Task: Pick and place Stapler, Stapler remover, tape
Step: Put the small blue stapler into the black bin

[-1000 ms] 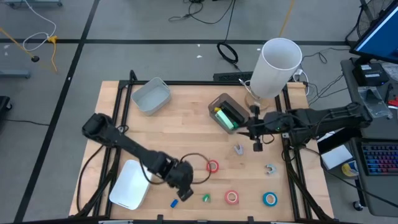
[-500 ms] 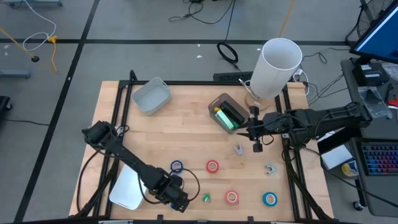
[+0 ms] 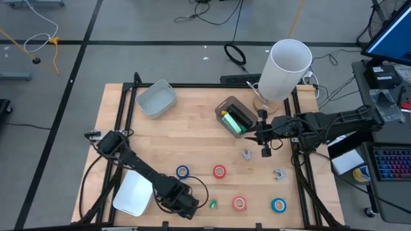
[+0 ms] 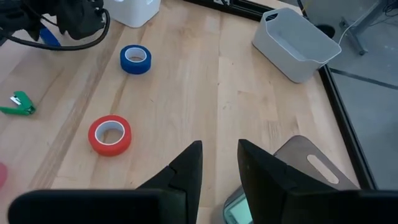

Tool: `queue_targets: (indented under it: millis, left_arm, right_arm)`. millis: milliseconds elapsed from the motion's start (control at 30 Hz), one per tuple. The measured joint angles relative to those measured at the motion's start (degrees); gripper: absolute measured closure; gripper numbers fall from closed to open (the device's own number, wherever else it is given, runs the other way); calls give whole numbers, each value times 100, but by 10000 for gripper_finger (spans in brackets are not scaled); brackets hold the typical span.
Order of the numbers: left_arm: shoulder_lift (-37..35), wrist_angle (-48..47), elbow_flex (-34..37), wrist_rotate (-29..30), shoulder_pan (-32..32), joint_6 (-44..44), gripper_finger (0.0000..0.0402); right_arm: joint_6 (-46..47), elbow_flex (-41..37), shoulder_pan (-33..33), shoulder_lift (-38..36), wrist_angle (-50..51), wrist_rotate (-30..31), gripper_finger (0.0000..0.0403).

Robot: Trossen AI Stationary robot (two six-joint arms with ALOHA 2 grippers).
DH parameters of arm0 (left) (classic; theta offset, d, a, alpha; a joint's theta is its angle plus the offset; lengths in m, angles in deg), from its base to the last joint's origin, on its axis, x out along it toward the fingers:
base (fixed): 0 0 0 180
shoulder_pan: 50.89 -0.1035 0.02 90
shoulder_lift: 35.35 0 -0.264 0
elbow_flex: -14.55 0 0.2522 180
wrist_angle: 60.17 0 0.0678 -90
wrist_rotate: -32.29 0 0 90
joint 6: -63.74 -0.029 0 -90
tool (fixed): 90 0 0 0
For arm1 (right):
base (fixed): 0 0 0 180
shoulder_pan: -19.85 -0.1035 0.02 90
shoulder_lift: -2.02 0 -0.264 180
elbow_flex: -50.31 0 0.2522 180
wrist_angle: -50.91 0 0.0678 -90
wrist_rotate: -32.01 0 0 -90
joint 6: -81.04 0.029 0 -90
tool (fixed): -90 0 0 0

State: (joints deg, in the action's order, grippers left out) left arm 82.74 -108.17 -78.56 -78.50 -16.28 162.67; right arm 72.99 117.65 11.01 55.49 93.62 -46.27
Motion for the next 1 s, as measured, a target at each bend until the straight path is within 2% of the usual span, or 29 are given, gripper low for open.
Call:
queue_targets:
  millis: [133, 200, 500, 667, 800, 1000]
  left_arm:
    - [45, 164, -4, -59, 3, 28, 141]
    - [48, 166, -4, -61, -1, 45, 154]
    - [58, 188, -4, 75, 1, -43, 267]
    - [58, 221, -4, 289, -1, -43, 310]
    - [58, 239, -9, 411, -4, -45, 324]
    - [43, 243, -13, 644, -4, -38, 320]
  right_arm:
    - [-61, 0, 0, -1, -2, 7, 308]
    - [-88, 0, 0, -1, -2, 7, 309]
    - [-184, 0, 0, -1, -44, 12, 309]
    - [-184, 0, 0, -1, -44, 12, 307]
    - [-184, 0, 0, -1, -44, 14, 309]
    - [-171, 0, 0, -1, -44, 14, 307]
